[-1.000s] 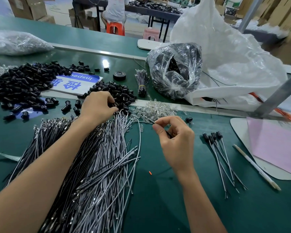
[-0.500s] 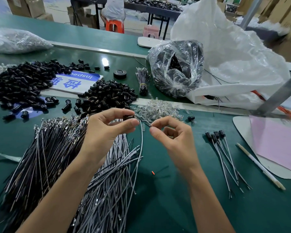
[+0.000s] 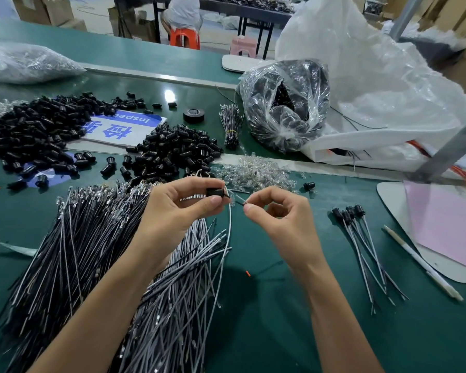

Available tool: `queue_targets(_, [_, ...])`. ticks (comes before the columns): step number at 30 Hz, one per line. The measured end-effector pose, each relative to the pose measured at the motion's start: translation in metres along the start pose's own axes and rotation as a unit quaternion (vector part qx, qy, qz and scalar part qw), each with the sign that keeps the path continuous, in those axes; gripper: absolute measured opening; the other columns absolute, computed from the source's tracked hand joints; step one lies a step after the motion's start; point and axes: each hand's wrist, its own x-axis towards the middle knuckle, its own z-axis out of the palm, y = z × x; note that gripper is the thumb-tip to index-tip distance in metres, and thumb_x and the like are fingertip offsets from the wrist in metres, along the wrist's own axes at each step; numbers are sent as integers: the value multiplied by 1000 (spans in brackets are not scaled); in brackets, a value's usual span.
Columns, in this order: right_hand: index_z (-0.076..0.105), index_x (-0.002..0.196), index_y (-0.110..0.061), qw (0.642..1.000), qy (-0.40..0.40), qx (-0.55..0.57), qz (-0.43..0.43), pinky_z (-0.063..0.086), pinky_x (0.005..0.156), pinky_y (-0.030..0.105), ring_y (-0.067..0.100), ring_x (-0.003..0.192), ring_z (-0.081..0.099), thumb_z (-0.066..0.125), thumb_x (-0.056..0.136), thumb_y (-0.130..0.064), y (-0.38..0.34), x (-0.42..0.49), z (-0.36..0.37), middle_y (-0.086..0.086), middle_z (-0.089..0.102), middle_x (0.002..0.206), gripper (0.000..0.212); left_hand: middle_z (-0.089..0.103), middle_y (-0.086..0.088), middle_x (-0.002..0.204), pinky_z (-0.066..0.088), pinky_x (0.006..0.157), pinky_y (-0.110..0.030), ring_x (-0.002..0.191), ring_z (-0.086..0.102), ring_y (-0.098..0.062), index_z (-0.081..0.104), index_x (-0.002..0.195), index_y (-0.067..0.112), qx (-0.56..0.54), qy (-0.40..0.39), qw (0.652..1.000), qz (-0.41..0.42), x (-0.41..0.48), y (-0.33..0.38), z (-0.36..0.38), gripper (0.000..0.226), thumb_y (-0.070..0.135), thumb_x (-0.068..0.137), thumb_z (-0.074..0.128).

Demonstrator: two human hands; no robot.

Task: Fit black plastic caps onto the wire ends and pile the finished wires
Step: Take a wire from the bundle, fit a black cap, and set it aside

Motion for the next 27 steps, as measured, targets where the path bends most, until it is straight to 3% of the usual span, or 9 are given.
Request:
queue_targets(10, [69,72,-22,997,-14,-57,-52,31,50,11,4,48,39,74,81,-9,0,-1,2,-21,52,51,17,76,-10,89,58,71,-25,84,74,-24,74,91,13,46,-56,997,-24,-5,-7,3,27,13,64,77])
queue_targets(14, [70,73,-25,996,-8,-59,-66,33,52,12,5,49,42,77,80,-10,3,0,6,-19,56,56,18,76,-10,86,58,68,-25,80,74,-23,65,90,7,35,-16,999,-24,-5,-11,5,31,11,61,78])
queue_targets(19, [73,78,-21,996,11,-35,-75,35,51,13,5,50,45,77,81,-8,4,0,9,-13,61,61,13,75,-15,86,58,68,-25,79,74,-25,78,80,12,-87,11,995,-38,-7,-12,8,13,17,69,73])
queue_targets(23, [72,80,-17,997,17,6,-77,51,60,24,14,62,64,76,82,-6,2,-3,13,-3,70,71,12,75,-14,81,58,66,-23,74,74,-22,79,77,11,-141,43,988,-45,-7,-13,9,13,9,66,71])
queue_targets(27, [70,81,-18,995,45,0,-85,54,61,25,15,63,67,73,85,-7,0,-5,14,-4,70,71,12,75,-11,84,58,69,-23,79,74,-20,74,66,11,-181,103,978,-26,-7,-13,7,8,4,64,72])
